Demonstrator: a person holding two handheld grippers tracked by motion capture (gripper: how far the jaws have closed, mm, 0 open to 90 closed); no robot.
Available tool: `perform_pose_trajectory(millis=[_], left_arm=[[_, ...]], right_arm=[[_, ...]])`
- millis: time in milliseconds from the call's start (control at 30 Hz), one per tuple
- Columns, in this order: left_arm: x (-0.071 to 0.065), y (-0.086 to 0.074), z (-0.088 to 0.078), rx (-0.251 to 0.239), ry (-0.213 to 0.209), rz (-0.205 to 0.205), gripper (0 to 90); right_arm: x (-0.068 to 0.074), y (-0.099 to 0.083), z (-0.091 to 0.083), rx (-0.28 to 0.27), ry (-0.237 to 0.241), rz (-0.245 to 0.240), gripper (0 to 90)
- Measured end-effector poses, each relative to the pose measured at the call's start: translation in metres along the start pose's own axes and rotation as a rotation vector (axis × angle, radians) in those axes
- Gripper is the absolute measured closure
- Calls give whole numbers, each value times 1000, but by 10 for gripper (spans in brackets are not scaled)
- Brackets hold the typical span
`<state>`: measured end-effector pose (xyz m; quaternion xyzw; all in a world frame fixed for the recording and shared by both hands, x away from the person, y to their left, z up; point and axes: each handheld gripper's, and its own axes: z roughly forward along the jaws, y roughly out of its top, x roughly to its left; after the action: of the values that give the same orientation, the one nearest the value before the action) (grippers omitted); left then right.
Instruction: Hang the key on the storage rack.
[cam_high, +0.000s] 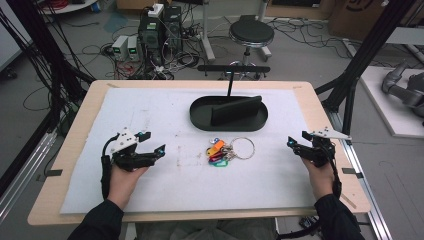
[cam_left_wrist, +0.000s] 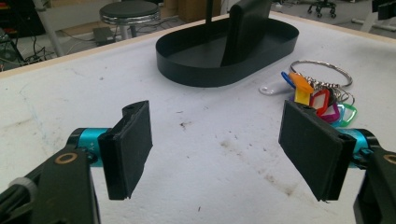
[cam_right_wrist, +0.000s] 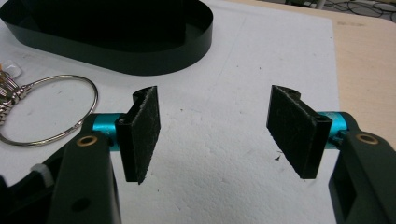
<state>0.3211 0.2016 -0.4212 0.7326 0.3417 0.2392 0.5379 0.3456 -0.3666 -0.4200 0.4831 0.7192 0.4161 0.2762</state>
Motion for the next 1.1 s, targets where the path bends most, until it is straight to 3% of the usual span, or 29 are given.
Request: perform_pose_trajectory(millis=[233,333,433,667,833,933,1100], left_arm=[[3,-2,-6,-3,15,-4,257],[5,-2,-8,-12,14,-25,257],[9,-3,-9,-21,0,-71,257],[11,-5,-7,-12,2,-72,258],[12,-5,-8,-19,-1,-73,259],[14,-6,-9,-17,-7,-72,267],[13,-5,-8,-23,-9,-72,273]], right_arm=[[4,0,3,5,9,-14,352],[7,1,5,11,23,-24,352],[10,2,9,18,44,-29,356],[21,5,21,31,85,-32,394],[42,11,34,55,141,-83,439],[46,12,39,69,158,-98,486],[50,16,48,97,201,-74,535]])
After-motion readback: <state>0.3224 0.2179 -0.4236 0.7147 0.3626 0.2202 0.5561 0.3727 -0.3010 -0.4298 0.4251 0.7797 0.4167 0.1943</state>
